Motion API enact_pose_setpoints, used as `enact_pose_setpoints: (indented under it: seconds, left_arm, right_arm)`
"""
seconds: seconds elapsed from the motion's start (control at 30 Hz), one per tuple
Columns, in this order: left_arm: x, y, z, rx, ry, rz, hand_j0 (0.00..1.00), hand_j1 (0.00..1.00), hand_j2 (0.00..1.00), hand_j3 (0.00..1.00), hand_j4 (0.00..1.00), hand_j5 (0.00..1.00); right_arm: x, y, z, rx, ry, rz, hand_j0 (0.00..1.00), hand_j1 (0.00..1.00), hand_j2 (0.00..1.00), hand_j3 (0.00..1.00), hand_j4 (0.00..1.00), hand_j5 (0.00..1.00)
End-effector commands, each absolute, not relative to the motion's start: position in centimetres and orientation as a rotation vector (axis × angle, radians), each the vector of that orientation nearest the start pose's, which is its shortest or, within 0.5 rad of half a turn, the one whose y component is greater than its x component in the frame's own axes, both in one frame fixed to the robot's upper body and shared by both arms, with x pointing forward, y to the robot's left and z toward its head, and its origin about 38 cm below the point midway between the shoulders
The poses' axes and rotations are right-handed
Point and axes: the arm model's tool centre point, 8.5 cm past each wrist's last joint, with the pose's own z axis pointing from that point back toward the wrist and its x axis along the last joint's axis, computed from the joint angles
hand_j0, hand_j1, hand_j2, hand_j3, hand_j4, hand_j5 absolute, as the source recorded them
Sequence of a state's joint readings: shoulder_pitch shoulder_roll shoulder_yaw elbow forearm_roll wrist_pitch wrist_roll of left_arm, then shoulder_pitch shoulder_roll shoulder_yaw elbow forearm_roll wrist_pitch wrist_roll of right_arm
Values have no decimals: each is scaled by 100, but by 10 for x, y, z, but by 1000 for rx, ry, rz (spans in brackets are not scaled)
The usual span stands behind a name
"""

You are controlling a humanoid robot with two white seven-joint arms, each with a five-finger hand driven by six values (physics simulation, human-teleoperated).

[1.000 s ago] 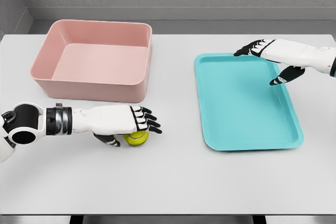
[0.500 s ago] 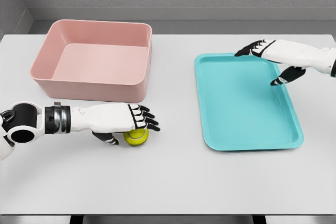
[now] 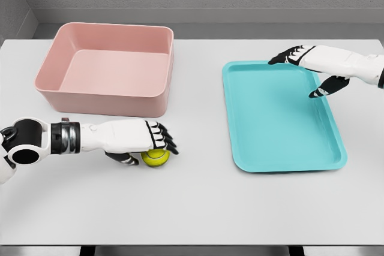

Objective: Put the tennis from the blue tray into the pink basket with both arms

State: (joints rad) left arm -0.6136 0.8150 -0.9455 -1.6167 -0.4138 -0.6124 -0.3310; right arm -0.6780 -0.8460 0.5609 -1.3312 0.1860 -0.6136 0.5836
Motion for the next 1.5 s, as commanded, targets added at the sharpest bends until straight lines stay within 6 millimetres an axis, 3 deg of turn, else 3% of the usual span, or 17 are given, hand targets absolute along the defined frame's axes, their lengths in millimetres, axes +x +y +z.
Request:
enact_pose_setpoints:
  seconds: [0.0,0.13,0.43,0.5,0.6,0.77,0.93,1.47]
  left_arm:
    - [366,215,148,-50,2014,2919,72,72,72,72,72,72]
    - [365,216,148,-51,2023,2914,58,58,58,58,58,58]
    - [364,217,147,-48,2027,2918,57,57,57,57,57,57]
    - [365,217,148,-51,2035,2911,52,52,52,52,52,52]
    - [365,216,153,-55,2045,2896,52,52,52,52,52,52]
    - [367,211,174,-103,2085,2818,52,52,52,52,52,52]
    - [369,226,196,-172,2112,2795,52,52,52,52,52,52]
    - [387,242,249,-310,2162,2714,52,52,52,52,52,52]
  right_arm:
    - [449,-343,242,-334,-1477,1887,100,100,100,100,100,100]
    - [449,-343,242,-334,-1477,1887,100,100,100,100,100,100]
    - [449,-344,241,-334,-1474,1886,100,100,100,100,100,100]
    - [449,-344,241,-334,-1474,1886,100,100,100,100,100,100]
    - [449,-343,241,-332,-1476,1886,100,100,100,100,100,100]
    - [449,-344,241,-334,-1474,1885,100,100,100,100,100,100]
    - [449,-344,241,-335,-1475,1883,100,100,100,100,100,100]
    - [449,-344,241,-334,-1477,1883,100,100,100,100,100,100]
